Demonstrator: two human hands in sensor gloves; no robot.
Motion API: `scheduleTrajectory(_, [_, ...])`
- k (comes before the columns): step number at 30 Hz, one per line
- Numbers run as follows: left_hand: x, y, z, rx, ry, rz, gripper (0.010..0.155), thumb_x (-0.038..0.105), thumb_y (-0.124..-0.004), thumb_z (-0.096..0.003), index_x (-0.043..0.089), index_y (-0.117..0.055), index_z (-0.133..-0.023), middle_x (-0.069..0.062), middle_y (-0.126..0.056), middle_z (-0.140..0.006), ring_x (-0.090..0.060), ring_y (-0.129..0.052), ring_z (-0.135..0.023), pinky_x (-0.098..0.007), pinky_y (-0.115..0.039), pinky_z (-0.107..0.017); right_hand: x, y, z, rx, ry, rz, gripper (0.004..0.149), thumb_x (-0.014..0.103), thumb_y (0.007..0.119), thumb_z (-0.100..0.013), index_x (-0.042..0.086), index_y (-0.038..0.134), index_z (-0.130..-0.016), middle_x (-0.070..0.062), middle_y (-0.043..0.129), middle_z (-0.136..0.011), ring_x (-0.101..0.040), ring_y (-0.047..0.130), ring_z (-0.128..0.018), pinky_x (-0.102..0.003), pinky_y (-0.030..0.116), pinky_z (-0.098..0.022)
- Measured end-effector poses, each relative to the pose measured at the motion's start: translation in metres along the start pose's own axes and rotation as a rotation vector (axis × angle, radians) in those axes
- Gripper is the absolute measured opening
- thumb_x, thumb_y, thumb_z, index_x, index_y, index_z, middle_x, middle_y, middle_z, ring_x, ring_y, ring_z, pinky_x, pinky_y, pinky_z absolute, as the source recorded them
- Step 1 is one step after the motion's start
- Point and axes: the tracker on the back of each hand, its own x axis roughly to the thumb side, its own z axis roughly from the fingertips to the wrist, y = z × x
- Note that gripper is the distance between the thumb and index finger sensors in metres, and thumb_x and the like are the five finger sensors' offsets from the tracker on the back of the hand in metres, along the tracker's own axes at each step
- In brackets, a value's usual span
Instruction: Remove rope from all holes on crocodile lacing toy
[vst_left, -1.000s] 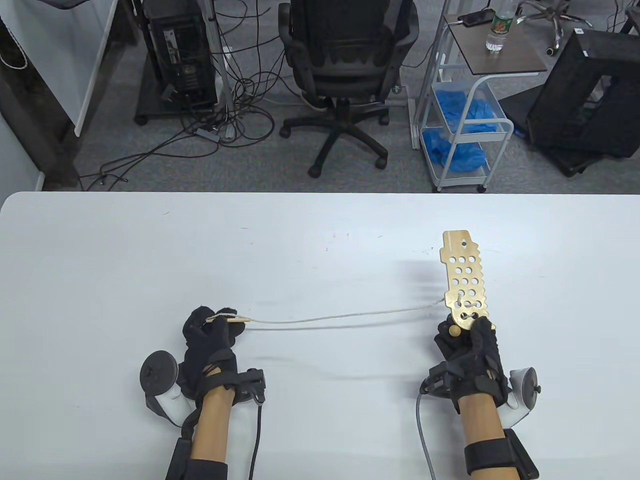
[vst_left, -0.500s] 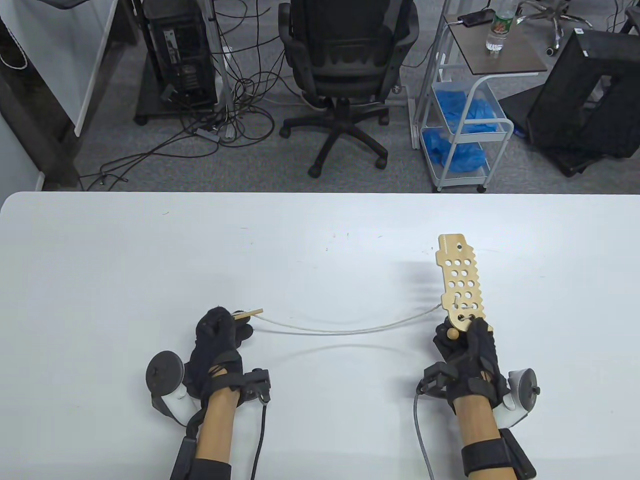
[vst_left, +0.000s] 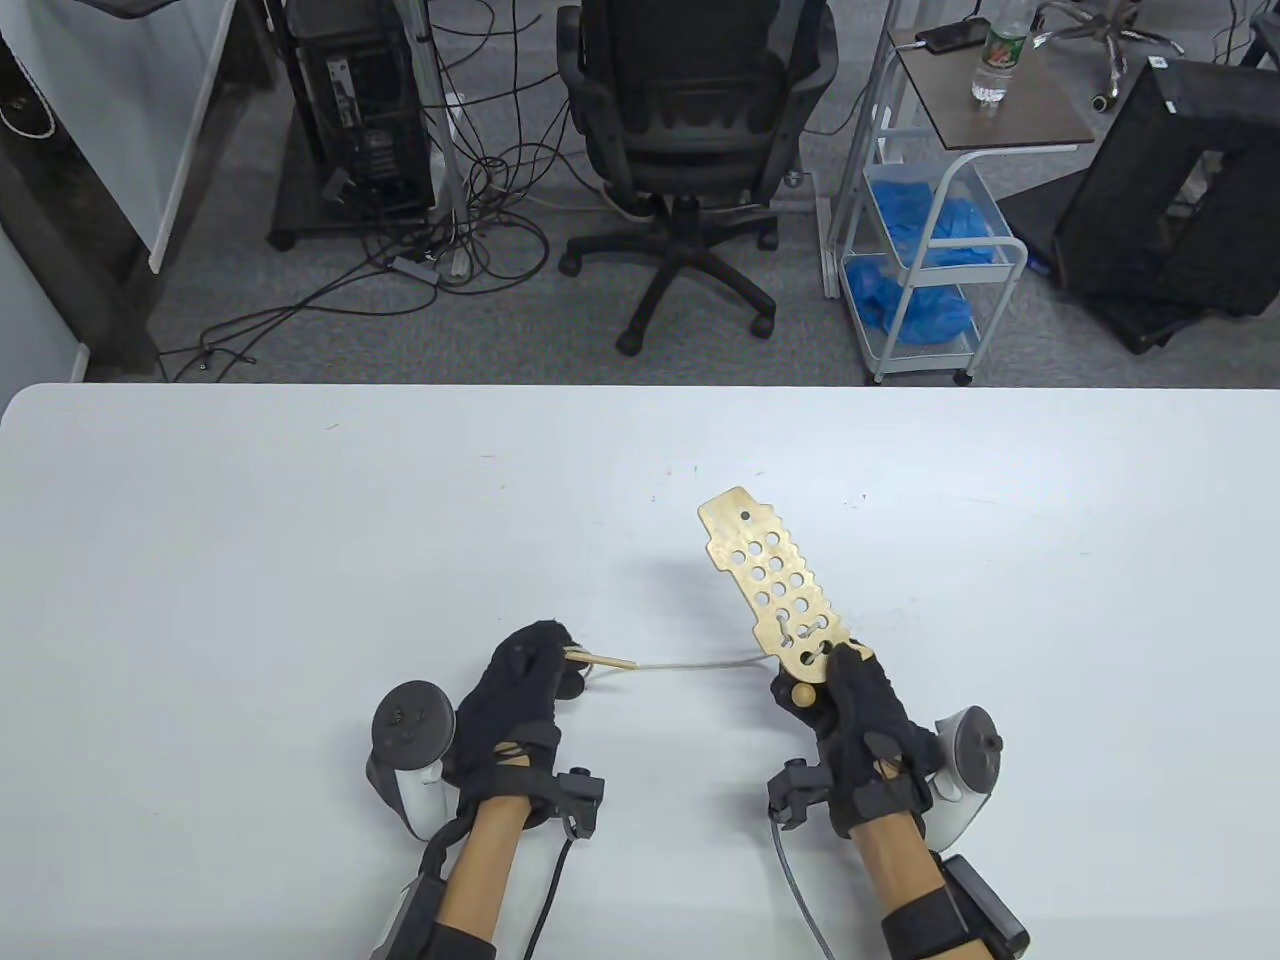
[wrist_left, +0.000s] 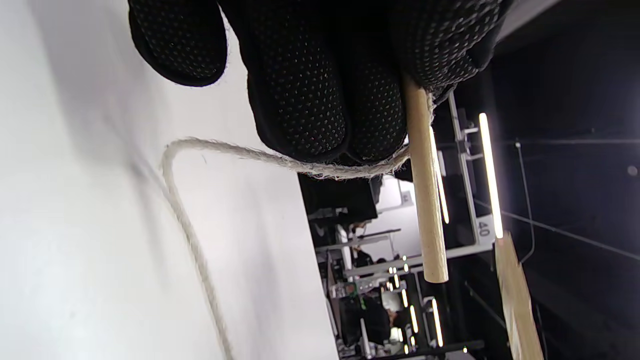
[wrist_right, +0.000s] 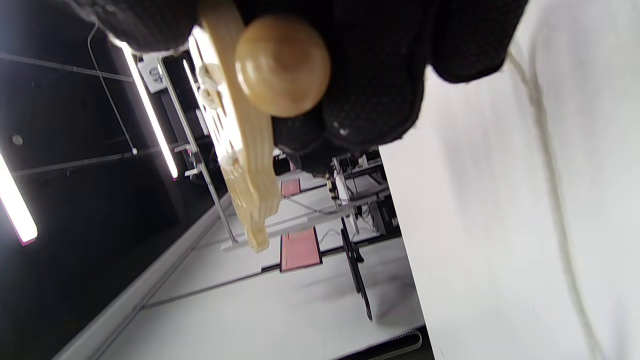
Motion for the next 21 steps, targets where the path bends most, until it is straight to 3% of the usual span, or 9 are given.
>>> scheduleTrajectory(6, [0.004, -0.018, 0.004, -0.092, -0.022, 0.038, 0.042, 0.04, -0.074, -0.0504, 0.036, -0.08, -0.092, 0.006, -0.102, -0.077, -0.012, -0.103, -0.061, -0.053, -0.077, -0.063, -0.002, 0.018, 0.001, 0.129, -0.033, 0.053, 0.048, 0.038, 0.075, -0.043, 0.008, 0.075, -0.08, -0.015, 0.094, -0.065, -0.035, 0.095, -0.05, -0.062, 0.071, -0.052])
scheduleTrajectory(7, [0.004, -0.02, 0.005, -0.108, -0.021, 0.049, 0.043, 0.035, -0.077, -0.0499, 0.036, -0.079, -0.093, 0.007, -0.102, -0.078, -0.011, -0.103, -0.061, -0.052, -0.077, -0.063, -0.003, 0.021, 0.002, 0.16, -0.031, 0.057, 0.048, 0.038, 0.075, -0.043, 0.008, 0.076, -0.08, -0.015, 0.095, -0.065, -0.035, 0.096, -0.05, -0.062, 0.071, -0.052])
scheduleTrajectory(9, [0.004, -0.022, 0.005, -0.124, -0.014, 0.073, 0.042, 0.04, -0.074, -0.051, 0.036, -0.079, -0.093, 0.007, -0.102, -0.078, -0.01, -0.103, -0.062, -0.052, -0.077, -0.064, -0.004, 0.027, 0.004, 0.196, -0.04, 0.066, 0.048, 0.038, 0.076, -0.042, 0.008, 0.076, -0.08, -0.015, 0.095, -0.064, -0.035, 0.096, -0.05, -0.062, 0.071, -0.052])
scheduleTrajectory(14, [-0.002, -0.024, 0.006, -0.156, 0.041, 0.229, 0.043, 0.04, -0.073, -0.0518, 0.036, -0.077, -0.094, 0.008, -0.101, -0.079, -0.01, -0.103, -0.063, -0.051, -0.077, -0.064, -0.006, 0.038, 0.006, 0.278, -0.041, 0.093, 0.048, 0.038, 0.076, -0.042, 0.007, 0.077, -0.079, -0.016, 0.096, -0.063, -0.035, 0.096, -0.049, -0.062, 0.072, -0.051])
scheduleTrajectory(21, [-0.007, -0.026, 0.003, -0.23, 0.061, 0.347, 0.043, 0.039, -0.072, -0.0525, 0.037, -0.076, -0.095, 0.008, -0.1, -0.08, -0.009, -0.102, -0.062, -0.052, -0.076, -0.065, -0.007, 0.045, 0.009, 0.318, -0.052, 0.084, 0.048, 0.038, 0.077, -0.042, 0.007, 0.078, -0.079, -0.016, 0.096, -0.062, -0.036, 0.097, -0.048, -0.063, 0.072, -0.05])
